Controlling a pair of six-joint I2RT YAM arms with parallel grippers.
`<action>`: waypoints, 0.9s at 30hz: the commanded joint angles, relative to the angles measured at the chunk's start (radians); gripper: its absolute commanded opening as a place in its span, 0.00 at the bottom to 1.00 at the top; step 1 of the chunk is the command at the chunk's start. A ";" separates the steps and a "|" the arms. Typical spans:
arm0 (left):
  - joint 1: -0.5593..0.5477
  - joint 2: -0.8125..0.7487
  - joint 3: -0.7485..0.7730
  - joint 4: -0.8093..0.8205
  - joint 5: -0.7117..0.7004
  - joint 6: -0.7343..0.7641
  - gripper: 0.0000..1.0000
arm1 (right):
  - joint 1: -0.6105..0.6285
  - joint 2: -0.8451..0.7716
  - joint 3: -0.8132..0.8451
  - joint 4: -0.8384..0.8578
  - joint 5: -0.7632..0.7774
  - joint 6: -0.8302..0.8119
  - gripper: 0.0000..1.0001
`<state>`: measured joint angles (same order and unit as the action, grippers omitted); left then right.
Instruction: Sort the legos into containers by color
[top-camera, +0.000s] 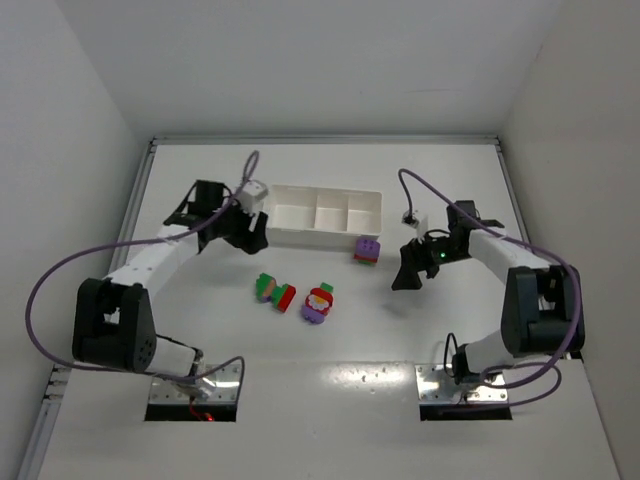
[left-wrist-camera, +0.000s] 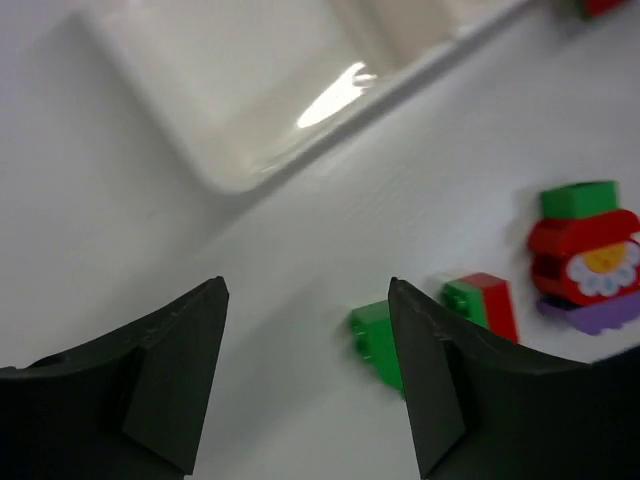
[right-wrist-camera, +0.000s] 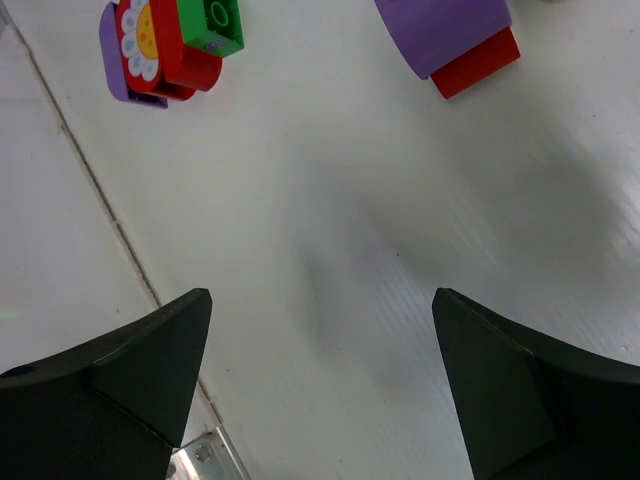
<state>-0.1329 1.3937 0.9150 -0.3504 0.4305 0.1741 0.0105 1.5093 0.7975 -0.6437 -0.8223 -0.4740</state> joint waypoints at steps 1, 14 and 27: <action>-0.184 -0.010 0.070 -0.088 0.062 0.184 0.61 | 0.008 -0.087 -0.026 0.065 -0.015 0.011 0.93; -0.606 0.195 0.189 -0.138 -0.050 0.254 0.06 | 0.008 -0.078 -0.026 0.093 0.017 0.047 0.93; -0.626 0.474 0.357 0.123 -0.171 0.306 0.05 | -0.010 -0.112 -0.044 0.122 0.054 0.078 0.93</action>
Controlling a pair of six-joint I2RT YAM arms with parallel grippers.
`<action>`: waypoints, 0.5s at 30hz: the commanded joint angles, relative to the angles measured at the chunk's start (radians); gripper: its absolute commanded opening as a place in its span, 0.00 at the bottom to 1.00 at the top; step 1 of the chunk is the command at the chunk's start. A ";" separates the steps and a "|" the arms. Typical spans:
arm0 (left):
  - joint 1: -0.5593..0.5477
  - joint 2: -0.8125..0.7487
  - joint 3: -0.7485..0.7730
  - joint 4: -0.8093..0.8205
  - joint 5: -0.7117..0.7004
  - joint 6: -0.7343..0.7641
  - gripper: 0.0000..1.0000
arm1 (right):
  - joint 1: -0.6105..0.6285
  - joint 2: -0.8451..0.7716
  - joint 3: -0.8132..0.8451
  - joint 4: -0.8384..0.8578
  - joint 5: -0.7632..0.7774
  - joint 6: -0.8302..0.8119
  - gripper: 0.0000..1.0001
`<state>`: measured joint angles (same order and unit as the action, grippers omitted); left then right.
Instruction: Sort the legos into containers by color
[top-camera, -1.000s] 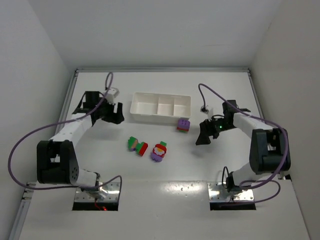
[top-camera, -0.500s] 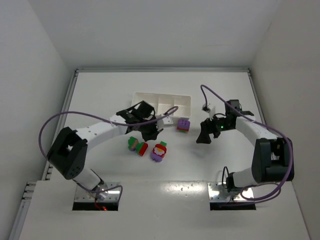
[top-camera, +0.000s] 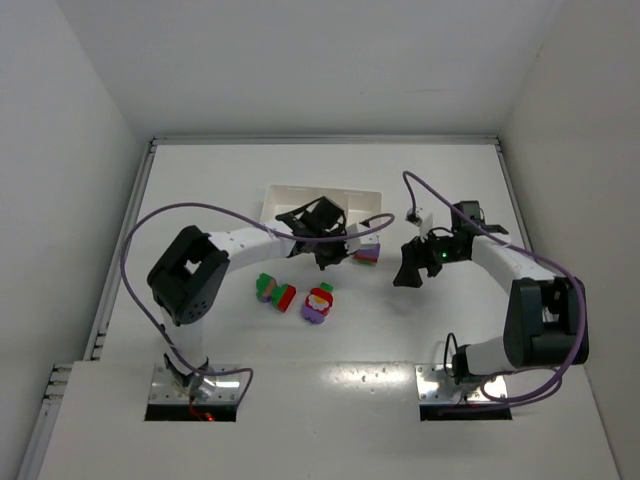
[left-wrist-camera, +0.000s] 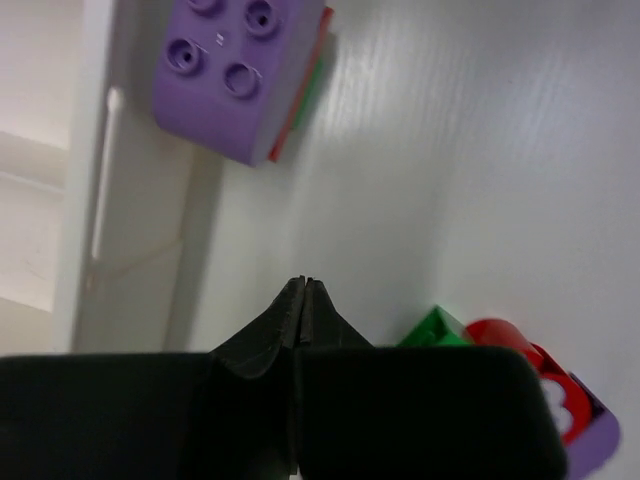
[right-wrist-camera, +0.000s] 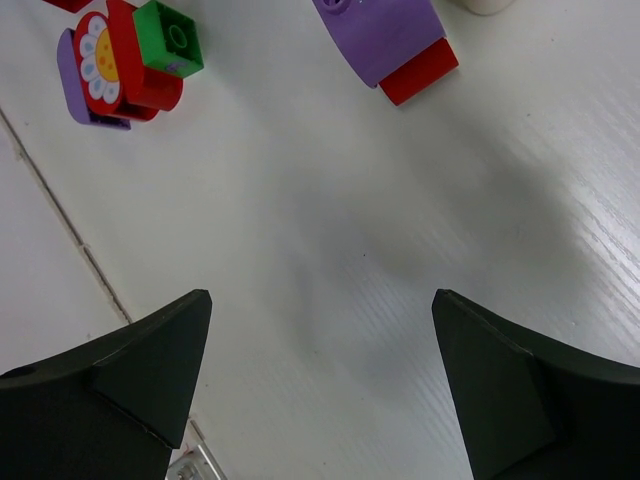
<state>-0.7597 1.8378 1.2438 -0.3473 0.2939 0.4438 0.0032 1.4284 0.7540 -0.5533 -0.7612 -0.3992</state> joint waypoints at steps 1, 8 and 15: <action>0.000 0.031 0.028 0.148 -0.045 0.036 0.05 | -0.003 -0.031 -0.001 0.032 -0.007 0.003 0.93; 0.000 0.109 0.051 0.311 -0.090 0.006 0.05 | -0.003 -0.031 -0.010 0.050 -0.007 0.003 0.94; 0.022 0.169 0.123 0.376 -0.157 -0.053 0.05 | -0.003 -0.022 -0.010 0.050 -0.007 0.003 0.94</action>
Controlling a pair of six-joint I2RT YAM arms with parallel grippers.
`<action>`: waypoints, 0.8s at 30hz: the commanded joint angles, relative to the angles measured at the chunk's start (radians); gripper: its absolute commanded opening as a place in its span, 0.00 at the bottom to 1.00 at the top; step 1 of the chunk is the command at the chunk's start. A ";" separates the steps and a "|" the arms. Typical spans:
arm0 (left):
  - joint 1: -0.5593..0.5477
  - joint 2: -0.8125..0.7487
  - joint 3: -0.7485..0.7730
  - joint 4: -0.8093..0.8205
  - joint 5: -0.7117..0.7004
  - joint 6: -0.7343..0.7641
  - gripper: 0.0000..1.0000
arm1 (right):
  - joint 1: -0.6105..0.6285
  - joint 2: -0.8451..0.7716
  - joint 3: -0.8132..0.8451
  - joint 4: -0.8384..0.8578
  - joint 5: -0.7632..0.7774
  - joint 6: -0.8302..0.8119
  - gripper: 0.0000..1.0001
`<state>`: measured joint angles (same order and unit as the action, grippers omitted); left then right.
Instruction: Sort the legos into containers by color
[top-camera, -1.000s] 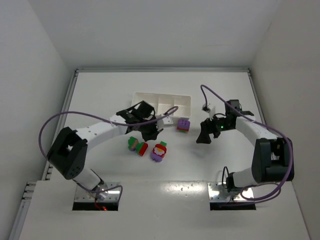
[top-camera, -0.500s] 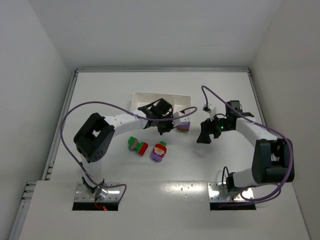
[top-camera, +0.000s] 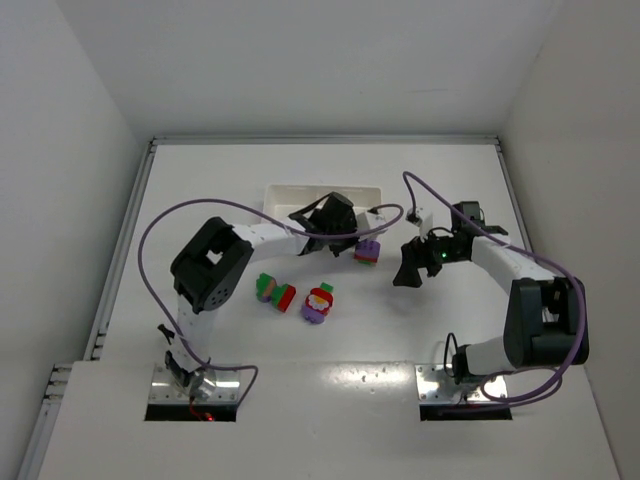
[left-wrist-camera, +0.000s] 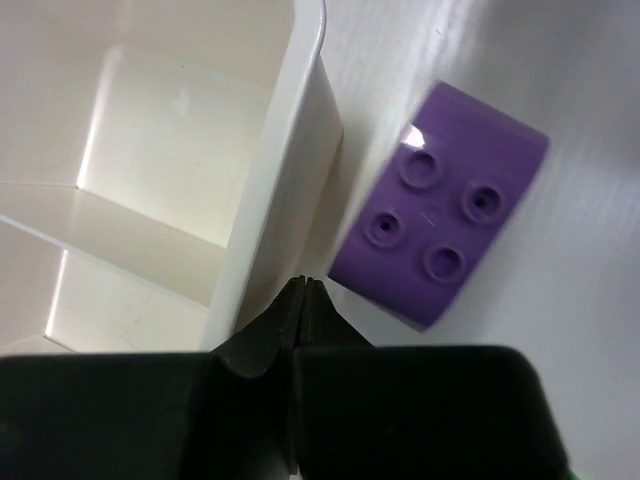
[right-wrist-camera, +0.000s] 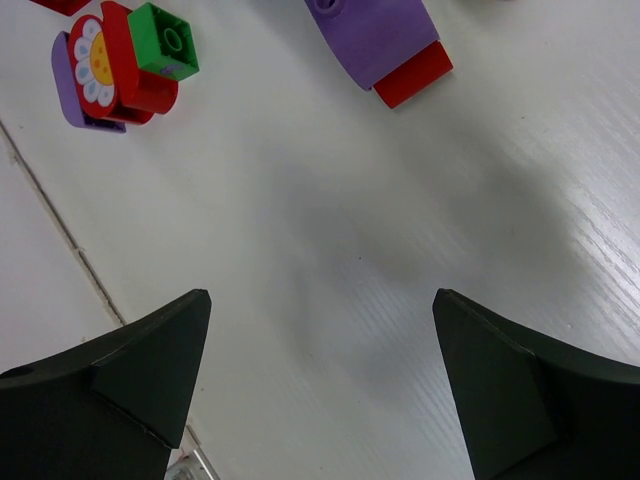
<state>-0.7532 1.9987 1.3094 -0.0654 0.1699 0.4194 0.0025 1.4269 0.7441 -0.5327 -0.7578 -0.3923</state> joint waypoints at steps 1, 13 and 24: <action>0.026 0.018 0.057 0.107 -0.047 -0.037 0.05 | -0.002 -0.020 0.000 0.030 -0.011 -0.003 0.94; 0.054 0.008 0.102 0.043 -0.050 -0.047 0.15 | -0.002 -0.020 0.000 0.030 -0.011 -0.003 0.96; 0.075 -0.302 -0.041 -0.243 0.181 0.015 0.57 | 0.008 -0.020 0.023 0.039 -0.011 -0.028 0.99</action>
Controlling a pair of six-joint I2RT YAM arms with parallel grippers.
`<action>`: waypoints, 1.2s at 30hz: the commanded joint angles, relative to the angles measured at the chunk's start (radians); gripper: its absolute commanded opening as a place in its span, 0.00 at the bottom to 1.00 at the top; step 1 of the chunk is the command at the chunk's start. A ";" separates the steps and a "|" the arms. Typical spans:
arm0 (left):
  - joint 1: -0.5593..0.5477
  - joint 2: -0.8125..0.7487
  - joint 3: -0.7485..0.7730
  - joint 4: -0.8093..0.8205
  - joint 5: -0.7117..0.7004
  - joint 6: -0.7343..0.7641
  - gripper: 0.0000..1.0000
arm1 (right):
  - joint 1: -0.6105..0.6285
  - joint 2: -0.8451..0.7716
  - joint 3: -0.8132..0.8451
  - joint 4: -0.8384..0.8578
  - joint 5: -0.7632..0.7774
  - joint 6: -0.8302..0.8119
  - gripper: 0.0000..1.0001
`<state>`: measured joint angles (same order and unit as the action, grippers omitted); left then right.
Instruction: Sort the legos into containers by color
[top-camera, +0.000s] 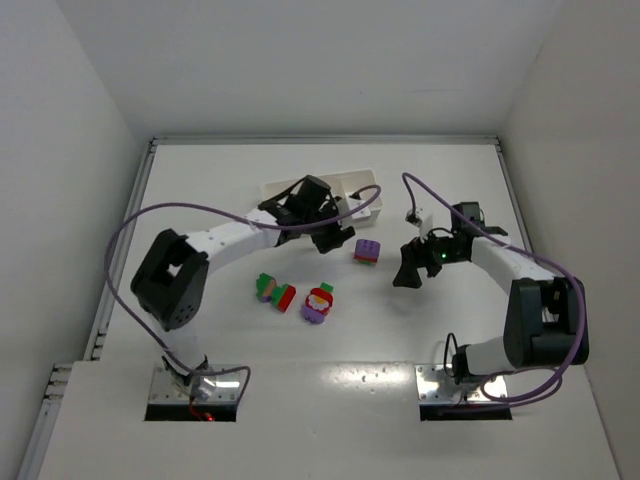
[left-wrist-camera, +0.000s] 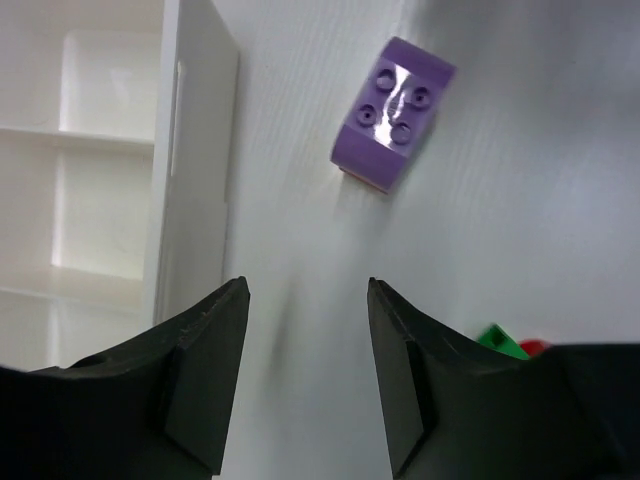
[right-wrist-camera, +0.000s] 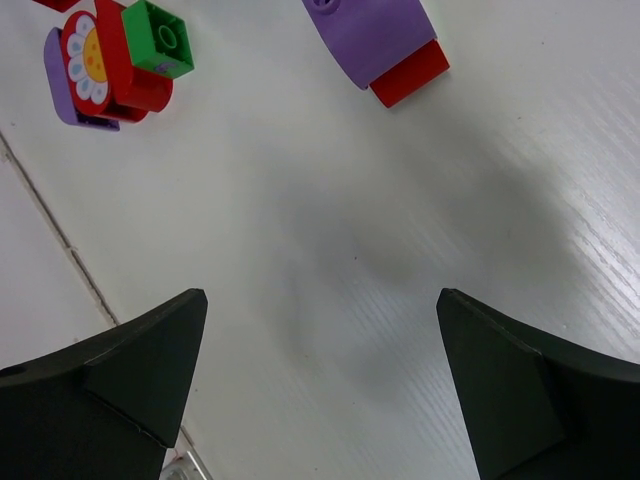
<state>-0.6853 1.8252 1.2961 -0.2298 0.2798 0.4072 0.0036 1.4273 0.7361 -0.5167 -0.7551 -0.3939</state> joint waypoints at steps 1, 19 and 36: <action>0.007 -0.156 -0.038 -0.126 0.084 0.042 0.57 | 0.007 -0.021 0.046 0.023 -0.013 -0.052 0.99; 0.386 -0.474 -0.185 -0.347 0.268 -0.041 0.73 | 0.197 0.338 0.537 -0.173 0.111 -0.296 0.99; 0.541 -0.445 -0.213 -0.347 0.337 -0.022 0.73 | 0.358 0.395 0.482 -0.069 0.255 -0.267 0.89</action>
<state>-0.1555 1.3769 1.0901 -0.5861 0.5804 0.3801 0.3508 1.8057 1.2232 -0.6273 -0.5259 -0.6617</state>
